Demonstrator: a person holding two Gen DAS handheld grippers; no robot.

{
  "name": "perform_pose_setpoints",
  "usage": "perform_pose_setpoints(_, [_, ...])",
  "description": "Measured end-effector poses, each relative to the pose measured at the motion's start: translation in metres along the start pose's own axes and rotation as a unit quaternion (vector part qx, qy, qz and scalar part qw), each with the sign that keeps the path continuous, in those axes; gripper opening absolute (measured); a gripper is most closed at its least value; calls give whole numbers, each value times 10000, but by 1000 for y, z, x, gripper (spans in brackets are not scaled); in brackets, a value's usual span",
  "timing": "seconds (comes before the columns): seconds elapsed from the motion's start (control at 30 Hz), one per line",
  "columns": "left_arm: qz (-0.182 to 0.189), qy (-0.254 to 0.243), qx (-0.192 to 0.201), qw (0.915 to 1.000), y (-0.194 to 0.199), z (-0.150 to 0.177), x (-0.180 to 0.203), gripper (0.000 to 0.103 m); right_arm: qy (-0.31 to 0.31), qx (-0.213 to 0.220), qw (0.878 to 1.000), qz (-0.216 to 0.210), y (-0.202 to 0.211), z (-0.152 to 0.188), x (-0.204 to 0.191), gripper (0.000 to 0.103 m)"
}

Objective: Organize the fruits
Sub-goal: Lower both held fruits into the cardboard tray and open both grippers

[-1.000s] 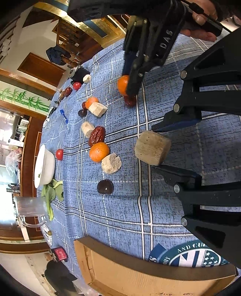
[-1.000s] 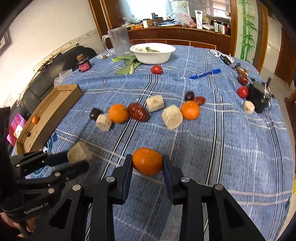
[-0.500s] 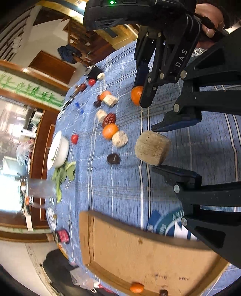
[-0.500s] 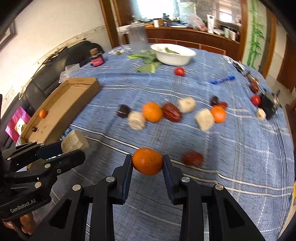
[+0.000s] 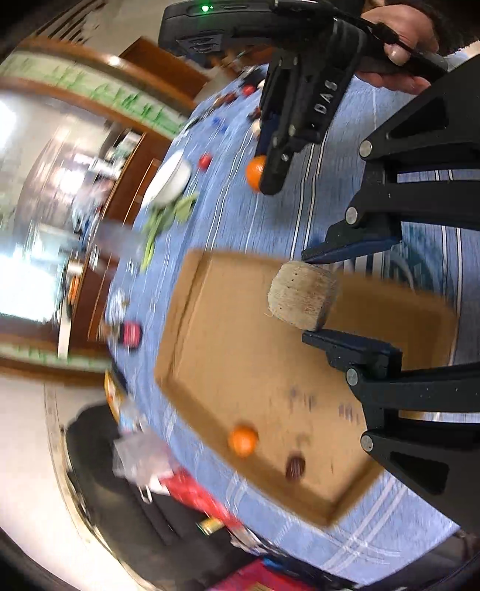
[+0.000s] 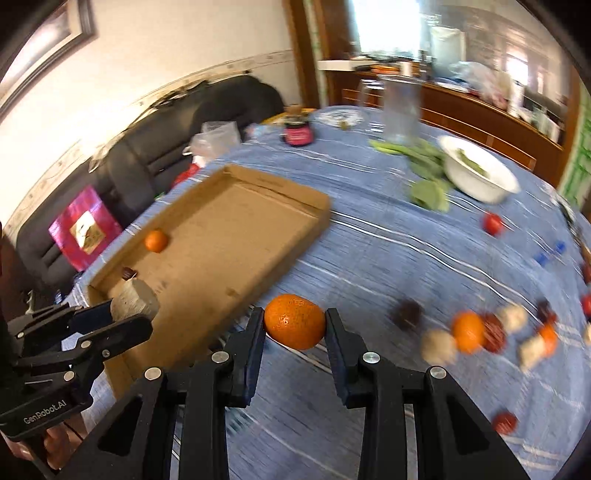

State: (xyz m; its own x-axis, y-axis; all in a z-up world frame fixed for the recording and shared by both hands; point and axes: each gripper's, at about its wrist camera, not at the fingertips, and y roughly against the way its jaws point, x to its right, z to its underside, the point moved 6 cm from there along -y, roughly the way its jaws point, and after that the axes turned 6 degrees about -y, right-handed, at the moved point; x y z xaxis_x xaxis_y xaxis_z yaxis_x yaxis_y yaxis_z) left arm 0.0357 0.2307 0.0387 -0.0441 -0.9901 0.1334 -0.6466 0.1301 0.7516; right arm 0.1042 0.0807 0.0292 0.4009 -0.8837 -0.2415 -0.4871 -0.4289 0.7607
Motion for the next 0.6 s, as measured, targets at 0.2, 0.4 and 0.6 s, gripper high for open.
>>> perform_pose_setpoints(0.2, [-445,599,16,9972,4,6,-61,36,464,-191,9983,-292,-38,-21,-47,36])
perform_pose_setpoints(0.4, [-716,973,-53,9927,0,16,-88,36,1013,-446,9926,-493,-75,-31,-86,36])
perform_pose_setpoints(0.6, [-865,1193,-140,9890,-5,26,-102,36,1653,-617,9819,-686,-101,-36,-125,36])
